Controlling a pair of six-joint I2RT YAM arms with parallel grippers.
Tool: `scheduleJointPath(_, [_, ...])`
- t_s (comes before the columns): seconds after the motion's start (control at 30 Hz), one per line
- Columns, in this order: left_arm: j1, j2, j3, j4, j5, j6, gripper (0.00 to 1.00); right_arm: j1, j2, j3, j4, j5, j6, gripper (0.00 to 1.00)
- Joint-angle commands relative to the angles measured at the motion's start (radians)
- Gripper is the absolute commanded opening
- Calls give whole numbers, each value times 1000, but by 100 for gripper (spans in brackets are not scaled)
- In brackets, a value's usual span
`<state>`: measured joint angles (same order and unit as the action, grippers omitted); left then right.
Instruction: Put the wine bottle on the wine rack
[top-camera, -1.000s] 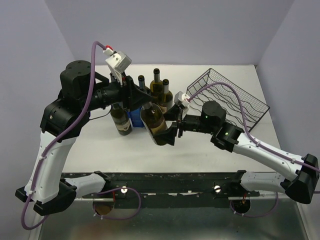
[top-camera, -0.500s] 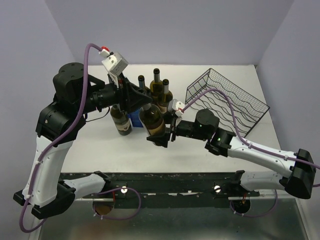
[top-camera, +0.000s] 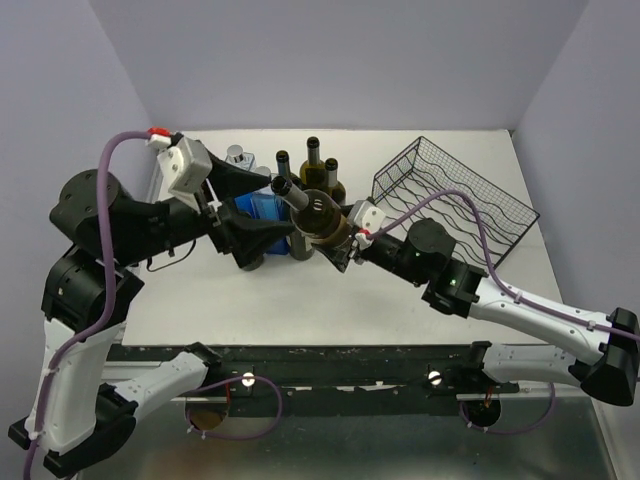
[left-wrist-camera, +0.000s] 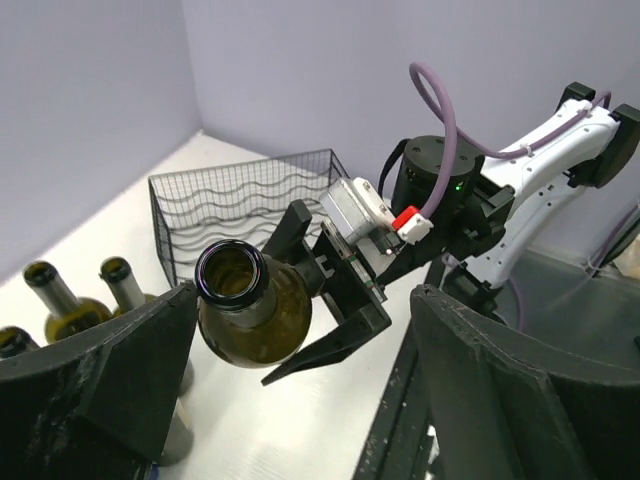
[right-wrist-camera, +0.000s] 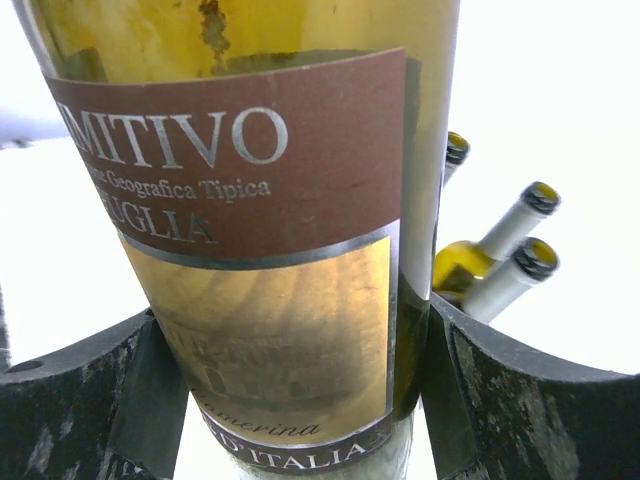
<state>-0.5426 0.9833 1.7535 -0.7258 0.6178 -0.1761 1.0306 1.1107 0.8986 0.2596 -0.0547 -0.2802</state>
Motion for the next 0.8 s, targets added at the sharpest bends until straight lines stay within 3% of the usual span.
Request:
scheduleJointPath(0.0, [-5, -69, -63, 146, 40, 20, 99, 17, -52, 56, 67, 157, -233, 1])
scheduleJointPath(0.17, [-3, -94, -25, 137, -64, 46, 99, 23, -64, 60, 78, 211, -419, 1])
scheduleJointPath(0.37, [-5, -89, 64, -15, -222, 67, 99, 36, -98, 14, 99, 251, -721, 1])
scheduleJointPath(0.6, [-5, -35, 44, -227, -178, 70, 99, 37, -117, 2, 60, 251, -986, 1])
scheduleJointPath(0.77, [-5, -11, 17, -300, -115, 78, 99, 36, -120, 19, -9, 234, -1080, 1])
